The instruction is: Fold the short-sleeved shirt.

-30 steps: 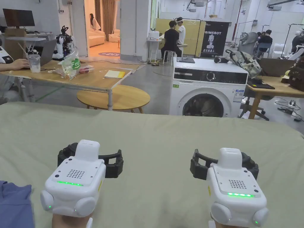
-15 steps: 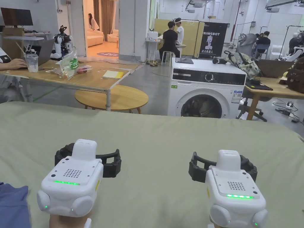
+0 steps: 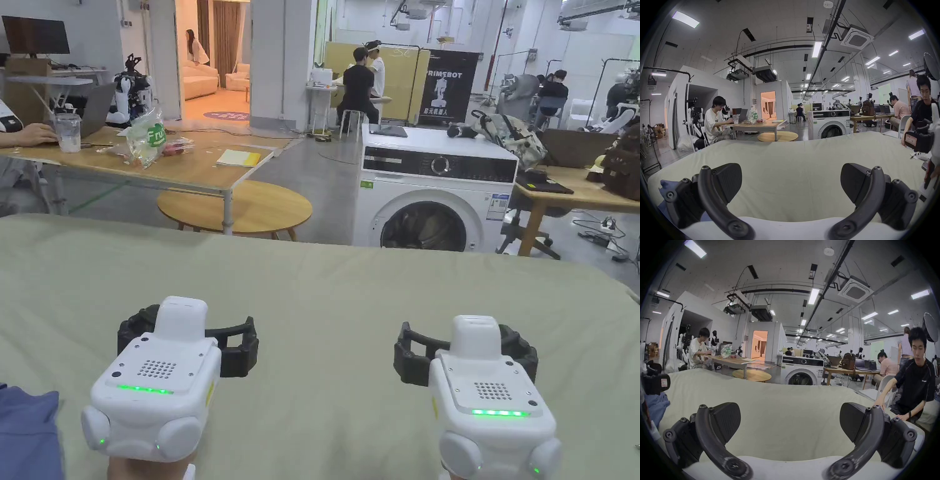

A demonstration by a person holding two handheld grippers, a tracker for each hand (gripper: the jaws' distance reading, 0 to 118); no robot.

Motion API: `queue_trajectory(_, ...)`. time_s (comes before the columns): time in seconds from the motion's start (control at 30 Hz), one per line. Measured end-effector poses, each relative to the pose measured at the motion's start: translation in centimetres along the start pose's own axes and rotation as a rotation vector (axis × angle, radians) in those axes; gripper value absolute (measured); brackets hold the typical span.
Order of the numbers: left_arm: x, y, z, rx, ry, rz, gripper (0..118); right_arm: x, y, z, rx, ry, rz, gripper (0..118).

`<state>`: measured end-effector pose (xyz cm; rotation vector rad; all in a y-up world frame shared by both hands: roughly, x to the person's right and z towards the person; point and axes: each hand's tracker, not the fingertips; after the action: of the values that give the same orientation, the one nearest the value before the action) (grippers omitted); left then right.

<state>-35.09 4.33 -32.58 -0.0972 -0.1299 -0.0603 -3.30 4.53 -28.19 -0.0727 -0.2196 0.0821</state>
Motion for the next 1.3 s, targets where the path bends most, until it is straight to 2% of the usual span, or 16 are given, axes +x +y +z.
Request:
queue_trajectory(0.1,0.1,0.0,0.0,-0.003,0.005,-0.021,118,-0.1,0.6,0.3,-0.029,0.005,-0.049,118)
queue_trajectory(0.27,0.1,-0.1,0.4,0.002,0.000,-0.043,118,-0.5,0.6,0.6,0.005,0.007,-0.021,118)
queue_trajectory(0.6,-0.8,0.8,0.3,0.003,0.013,0.092,118,0.1,0.7,0.5,0.013,0.001,-0.047,118)
queue_trajectory(0.9,-0.3,0.7,0.3,0.009,0.014,0.008,118,0.1,0.4,0.4,-0.002,0.018,-0.056,118)
queue_trajectory(1.2,-1.4,0.4,-0.3,0.001,0.016,0.016,118,0.8,-0.4,-0.4,-0.011,0.031,-0.034,118)
queue_trajectory(1.3,-1.3,0.6,-0.5,0.002,0.018,0.012,118,0.8,-0.4,-0.4,-0.014,0.027,-0.061,118)
